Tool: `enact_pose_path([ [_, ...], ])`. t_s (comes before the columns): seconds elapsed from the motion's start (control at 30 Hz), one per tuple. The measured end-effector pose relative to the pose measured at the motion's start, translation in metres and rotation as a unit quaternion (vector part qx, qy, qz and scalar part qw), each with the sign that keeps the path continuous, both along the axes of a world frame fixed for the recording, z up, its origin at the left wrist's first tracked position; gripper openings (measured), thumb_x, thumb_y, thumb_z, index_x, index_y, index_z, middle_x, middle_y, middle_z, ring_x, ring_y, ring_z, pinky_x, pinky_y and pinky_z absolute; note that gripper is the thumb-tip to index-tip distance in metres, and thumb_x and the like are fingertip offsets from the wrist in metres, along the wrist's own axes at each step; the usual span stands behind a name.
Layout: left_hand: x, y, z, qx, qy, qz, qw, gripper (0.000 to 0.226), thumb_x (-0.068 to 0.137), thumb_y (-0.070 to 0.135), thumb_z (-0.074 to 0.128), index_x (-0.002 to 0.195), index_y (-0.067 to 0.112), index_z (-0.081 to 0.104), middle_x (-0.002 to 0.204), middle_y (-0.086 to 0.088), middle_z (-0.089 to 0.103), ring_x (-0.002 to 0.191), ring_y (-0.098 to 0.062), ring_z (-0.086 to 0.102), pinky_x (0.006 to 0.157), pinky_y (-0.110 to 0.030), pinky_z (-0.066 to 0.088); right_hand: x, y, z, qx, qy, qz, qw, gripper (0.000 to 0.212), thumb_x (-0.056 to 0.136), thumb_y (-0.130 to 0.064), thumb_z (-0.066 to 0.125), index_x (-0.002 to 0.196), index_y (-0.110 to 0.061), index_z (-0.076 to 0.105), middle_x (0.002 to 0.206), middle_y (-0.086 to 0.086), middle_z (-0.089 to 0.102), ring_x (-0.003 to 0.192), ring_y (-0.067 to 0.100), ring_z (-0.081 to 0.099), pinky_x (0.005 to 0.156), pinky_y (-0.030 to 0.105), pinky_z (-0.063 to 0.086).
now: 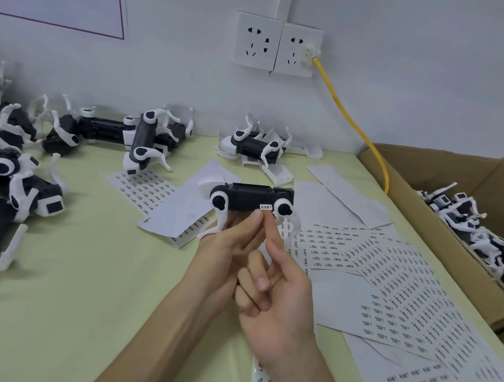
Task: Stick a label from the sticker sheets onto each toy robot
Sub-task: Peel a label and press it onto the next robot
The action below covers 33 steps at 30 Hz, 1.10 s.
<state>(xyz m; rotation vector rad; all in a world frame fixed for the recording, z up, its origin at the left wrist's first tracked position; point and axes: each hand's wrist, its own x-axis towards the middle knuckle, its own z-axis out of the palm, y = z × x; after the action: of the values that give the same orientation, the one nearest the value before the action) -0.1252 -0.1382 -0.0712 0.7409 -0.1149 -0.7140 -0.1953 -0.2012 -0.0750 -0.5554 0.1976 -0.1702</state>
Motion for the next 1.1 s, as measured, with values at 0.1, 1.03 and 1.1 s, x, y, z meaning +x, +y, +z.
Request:
enact_pose_path([
  [0.1, 0.0007, -0.0002, -0.0014, -0.02, -0.001, 0.015, 1.0, 0.02, 0.086, 0.018, 0.073, 0.106, 0.022, 0.07, 0.109, -0.001, 0.07, 0.105, -0.011, 0.072, 0.09, -0.026, 0.057, 0.0, -0.0003, -0.0008, 0.005, 0.001, 0.001, 1.0, 0.041, 0.09, -0.022, 0.051, 0.122, -0.033, 0.074, 0.047, -0.003, 0.033, 0.043, 0.012, 0.011, 0.035, 0.021, 0.018],
  [1.03, -0.002, -0.0022, 0.0001, 0.019, 0.011, 0.074, 0.997, 0.013, 0.09, 0.014, 0.075, 0.099, 0.02, 0.069, 0.111, -0.01, 0.066, 0.106, -0.016, 0.072, 0.11, -0.037, 0.047, 0.0007, -0.0009, -0.0051, 0.001, 0.018, -0.001, 1.0, 0.04, 0.091, -0.022, 0.05, 0.122, -0.032, 0.074, 0.048, -0.002, 0.032, 0.035, 0.008, 0.024, 0.039, 0.024, 0.011],
  [1.1, -0.0016, -0.002, 0.0003, 0.024, 0.014, 0.076, 0.997, 0.01, 0.09, 0.014, 0.075, 0.096, 0.021, 0.072, 0.111, -0.01, 0.068, 0.111, -0.018, 0.073, 0.111, -0.038, 0.047, 0.0002, -0.0004, -0.0047, 0.0, 0.018, 0.0, 1.0, 0.04, 0.09, -0.023, 0.051, 0.122, -0.032, 0.074, 0.048, -0.002, 0.033, 0.035, 0.008, 0.023, 0.037, 0.023, 0.013],
])
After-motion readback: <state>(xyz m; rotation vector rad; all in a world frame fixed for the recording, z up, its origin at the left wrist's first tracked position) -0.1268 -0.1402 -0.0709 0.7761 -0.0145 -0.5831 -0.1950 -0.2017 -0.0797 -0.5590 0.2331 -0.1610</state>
